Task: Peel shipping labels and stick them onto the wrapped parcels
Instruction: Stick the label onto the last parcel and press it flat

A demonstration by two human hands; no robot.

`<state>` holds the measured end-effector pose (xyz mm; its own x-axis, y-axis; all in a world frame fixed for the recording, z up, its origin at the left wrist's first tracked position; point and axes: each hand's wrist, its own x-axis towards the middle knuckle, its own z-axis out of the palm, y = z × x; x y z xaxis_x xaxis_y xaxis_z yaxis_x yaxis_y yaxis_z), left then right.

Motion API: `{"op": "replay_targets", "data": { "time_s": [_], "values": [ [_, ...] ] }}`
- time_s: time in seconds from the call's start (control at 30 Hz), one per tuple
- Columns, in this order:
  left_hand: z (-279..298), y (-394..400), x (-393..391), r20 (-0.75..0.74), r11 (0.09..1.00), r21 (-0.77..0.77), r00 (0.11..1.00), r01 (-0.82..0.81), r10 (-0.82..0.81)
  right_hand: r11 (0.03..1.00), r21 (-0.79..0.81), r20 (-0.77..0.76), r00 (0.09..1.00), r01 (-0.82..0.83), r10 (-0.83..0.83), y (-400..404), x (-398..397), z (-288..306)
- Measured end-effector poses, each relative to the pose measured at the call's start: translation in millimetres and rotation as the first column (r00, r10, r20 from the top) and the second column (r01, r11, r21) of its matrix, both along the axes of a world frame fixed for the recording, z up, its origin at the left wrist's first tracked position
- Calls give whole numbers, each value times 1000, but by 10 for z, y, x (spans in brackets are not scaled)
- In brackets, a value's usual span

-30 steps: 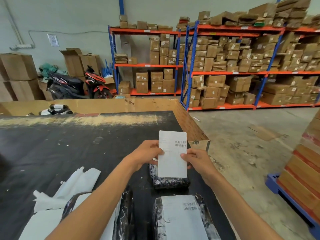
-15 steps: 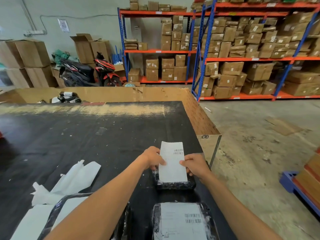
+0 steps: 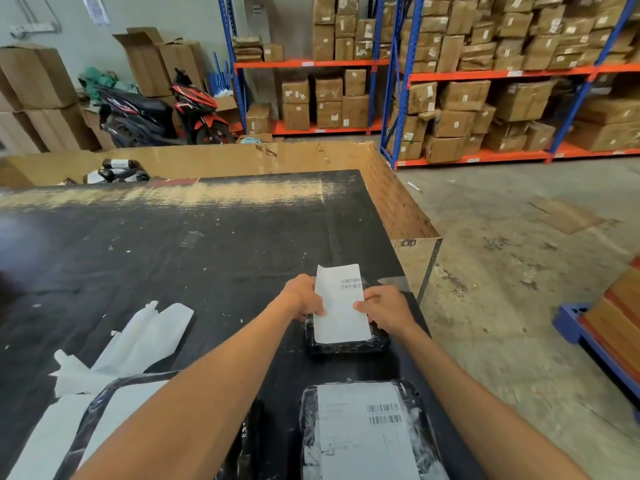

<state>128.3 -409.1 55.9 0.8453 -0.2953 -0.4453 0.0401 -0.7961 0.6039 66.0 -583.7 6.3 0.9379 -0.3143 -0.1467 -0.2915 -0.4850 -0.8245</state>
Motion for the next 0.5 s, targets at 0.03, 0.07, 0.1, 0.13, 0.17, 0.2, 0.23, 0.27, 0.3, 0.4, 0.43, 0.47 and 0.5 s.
{"op": "replay_targets", "data": {
  "time_s": [0.03, 0.07, 0.1, 0.13, 0.17, 0.2, 0.23, 0.27, 0.3, 0.4, 0.43, 0.47, 0.5],
  "values": [
    [-7, -4, -1, 14, 1000, 11, 1000, 1, -2, 1000, -4, 3, 1000, -4, 4, -2, -4, 0],
    [-15, -9, -4, 29, 1000, 20, 1000, 3, -4, 1000, -10, 4, 1000, -6, 6, -3, -9, 3],
    [-21, -14, -5, 46, 1000, 26, 999, 3, -4, 1000, -20, 8, 1000, -10, 10, -1, -12, 11],
    [-27, -18, -5, 60, 1000, 29, 998, -2, 1, 999, -39, 11, 1000, -19, 19, 2, -19, 24],
    [-32, -19, -6, 71, 1000, 29, 997, -10, 8, 997, -64, 13, 999, -36, 37, 5, -23, 38],
    [-38, -20, -8, 80, 999, 31, 997, -19, 16, 995, -84, 13, 998, -55, 57, 9, -29, 54],
    [-46, -22, -8, 86, 999, 36, 996, -27, 23, 992, -100, 14, 997, -73, 74, 12, -34, 67],
    [-56, -24, -8, 92, 999, 43, 995, -31, 27, 989, -118, 13, 996, -87, 89, 19, -42, 80],
    [-67, -28, -12, 101, 998, 54, 995, -29, 24, 986, -135, 11, 995, -97, 100, 22, -48, 86],
    [-63, -53, -46, 152, 995, 103, 988, -17, 1, 977, -181, 11, 993, -111, 114, 21, -63, 96],
    [-56, -55, -54, 177, 991, 131, 984, -14, -10, 976, -183, 9, 993, -116, 119, 24, -69, 99],
    [-45, -54, -56, 204, 986, 168, 979, -11, -23, 977, -173, 5, 992, -122, 125, 32, -79, 102],
    [-31, -50, -54, 223, 980, 201, 974, -11, -35, 979, -158, 1, 991, -132, 134, 43, -84, 99]
  ]
}}
